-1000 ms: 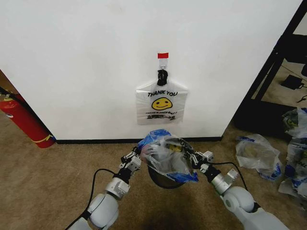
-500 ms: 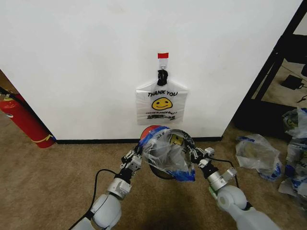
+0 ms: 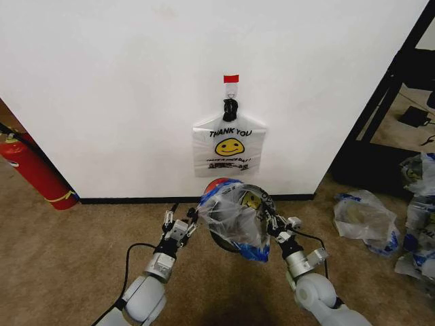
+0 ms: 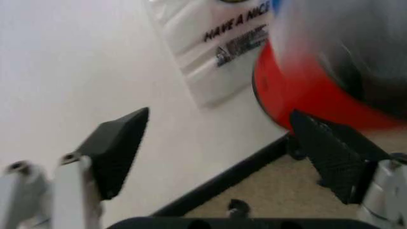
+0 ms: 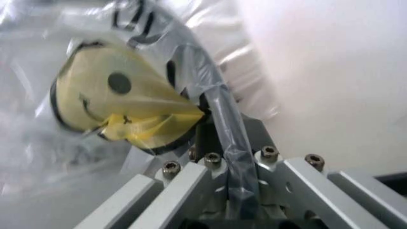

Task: Pick up the garbage bag from the wall and place it over the trash bin.

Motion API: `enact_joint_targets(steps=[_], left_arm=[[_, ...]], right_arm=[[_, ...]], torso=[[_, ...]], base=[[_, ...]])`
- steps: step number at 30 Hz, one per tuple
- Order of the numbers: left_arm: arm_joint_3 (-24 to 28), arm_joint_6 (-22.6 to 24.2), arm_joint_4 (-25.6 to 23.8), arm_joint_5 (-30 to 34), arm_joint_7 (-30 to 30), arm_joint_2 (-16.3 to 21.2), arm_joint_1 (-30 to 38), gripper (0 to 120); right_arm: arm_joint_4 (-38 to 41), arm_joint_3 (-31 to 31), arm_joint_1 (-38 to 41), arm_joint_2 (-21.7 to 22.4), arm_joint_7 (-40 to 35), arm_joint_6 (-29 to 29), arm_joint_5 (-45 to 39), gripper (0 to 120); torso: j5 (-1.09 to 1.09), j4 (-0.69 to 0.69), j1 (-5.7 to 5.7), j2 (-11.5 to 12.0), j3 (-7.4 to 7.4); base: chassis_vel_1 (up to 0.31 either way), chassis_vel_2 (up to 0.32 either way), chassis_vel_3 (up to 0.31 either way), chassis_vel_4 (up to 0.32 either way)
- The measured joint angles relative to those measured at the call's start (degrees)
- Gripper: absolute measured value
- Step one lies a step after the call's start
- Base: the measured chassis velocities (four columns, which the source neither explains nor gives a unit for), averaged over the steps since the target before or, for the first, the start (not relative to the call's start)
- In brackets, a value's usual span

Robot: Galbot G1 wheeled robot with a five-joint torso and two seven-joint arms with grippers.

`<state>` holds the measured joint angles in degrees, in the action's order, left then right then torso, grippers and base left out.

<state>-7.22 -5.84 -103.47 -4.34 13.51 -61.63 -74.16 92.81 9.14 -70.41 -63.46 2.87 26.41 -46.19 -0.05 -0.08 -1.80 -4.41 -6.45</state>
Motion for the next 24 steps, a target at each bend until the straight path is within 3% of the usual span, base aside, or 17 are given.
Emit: enact_joint_targets(steps=[10, 11, 12, 14, 16, 17, 19, 24], left_arm=[[-0.46, -5.55, -1.24, 12.25, -8.35, 2.09, -1.41, 111], [-0.12, -5.95, -3.93, 18.01, -8.4, 2.23, -2.35, 112], [0.11, -5.85, -4.86, 19.87, -8.13, 2.2, -2.64, 112], [1.36, -4.59, -8.85, 27.66, -6.24, 1.79, -3.86, 114], [3.62, -1.43, -15.12, 40.83, -3.08, 0.62, -5.93, 115], [3.62, -1.43, -15.12, 40.83, -3.08, 0.62, -5.93, 115], [5.9, 1.49, -19.85, 49.64, -1.55, -1.15, -7.33, 114], [8.64, 4.13, -21.5, 50.97, -0.8, -3.8, -7.78, 110]], right_arm=[[1.07, 0.34, 0.08, -1.64, -8.84, 2.51, -0.58, 0], [1.08, 0.35, -0.13, -1.97, -10.24, 3.27, -0.85, 0], [1.08, 0.36, -0.17, -2.03, -10.43, 3.42, -0.89, 0], [1.06, 0.37, -0.41, -2.43, -11.31, 4.3, -1.07, 0], [0.69, 0.22, -0.8, -3.14, -11.81, 5.41, -1.07, 0], [0.69, 0.22, -0.8, -3.14, -11.81, 5.41, -1.07, 0], [0.07, -0.21, -0.95, -3.89, -11.86, 6.68, 0.0, 0], [0.31, -1.09, -1.55, -4.97, -12.49, 7.92, 1.76, 0]], torso=[[0.0, -0.01, 0.0, 0.0, 0.0], [0.01, -0.01, 0.0, 0.0, 0.0], [0.01, -0.01, 0.0, 0.0, 0.0], [0.02, -0.02, 0.0, 0.0, 0.0], [0.01, -0.01, 0.0, 0.0, 0.0], [0.01, -0.01, 0.0, 0.0, 0.0], [0.03, 0.01, 0.0, 0.0, 0.0], [0.01, -0.02, 0.01, 0.0, 0.0]], base=[[0.0, 0.0, 0.0, 0.0], [0.0, 0.0, 0.0, 0.0], [0.0, 0.0, 0.0, 0.0], [0.0, 0.0, 0.0, 0.0], [0.0, 0.0, 0.0, 0.0], [0.0, 0.0, 0.0, 0.0], [0.0, 0.0, 0.0, 0.0], [0.0, 0.0, 0.0, 0.0]])
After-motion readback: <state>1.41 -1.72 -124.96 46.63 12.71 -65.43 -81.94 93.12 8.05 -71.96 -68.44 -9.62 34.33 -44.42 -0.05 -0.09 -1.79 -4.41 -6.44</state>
